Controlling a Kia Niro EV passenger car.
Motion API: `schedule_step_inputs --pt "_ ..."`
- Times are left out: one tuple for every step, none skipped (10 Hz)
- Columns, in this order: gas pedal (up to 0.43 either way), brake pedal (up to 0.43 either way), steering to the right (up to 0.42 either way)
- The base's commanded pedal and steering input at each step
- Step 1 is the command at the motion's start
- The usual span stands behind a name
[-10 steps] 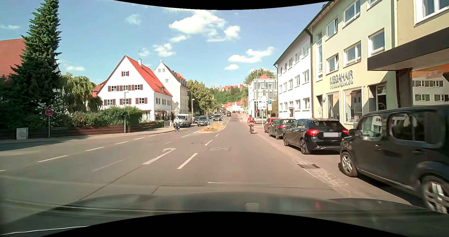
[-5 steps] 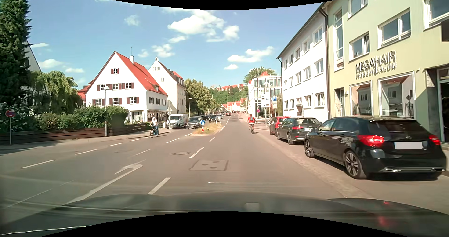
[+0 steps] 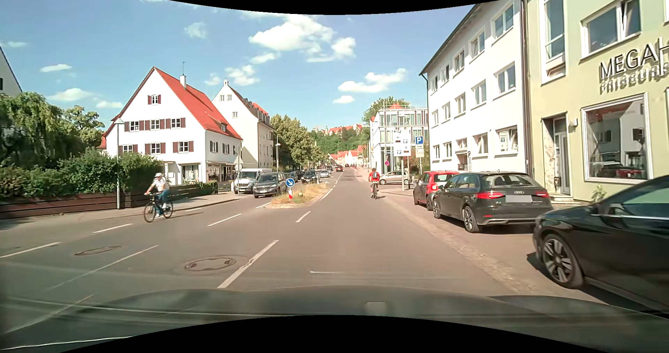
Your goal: Follow the waypoints while adhering to traffic rules and regulations
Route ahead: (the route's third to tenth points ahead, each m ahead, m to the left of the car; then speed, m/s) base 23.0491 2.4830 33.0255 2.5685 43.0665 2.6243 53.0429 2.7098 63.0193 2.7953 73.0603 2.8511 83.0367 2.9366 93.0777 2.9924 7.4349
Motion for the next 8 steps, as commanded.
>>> schedule_step_inputs --pt "0.008 0.006 0.0" --pt "0.008 0.006 0.0" --pt "0.008 0.006 0.001" --pt "0.008 0.006 0.001" --pt "0.008 0.006 0.0" --pt "0.008 0.006 0.0" --pt "0.008 0.006 0.0" --pt "0.008 0.006 0.0"
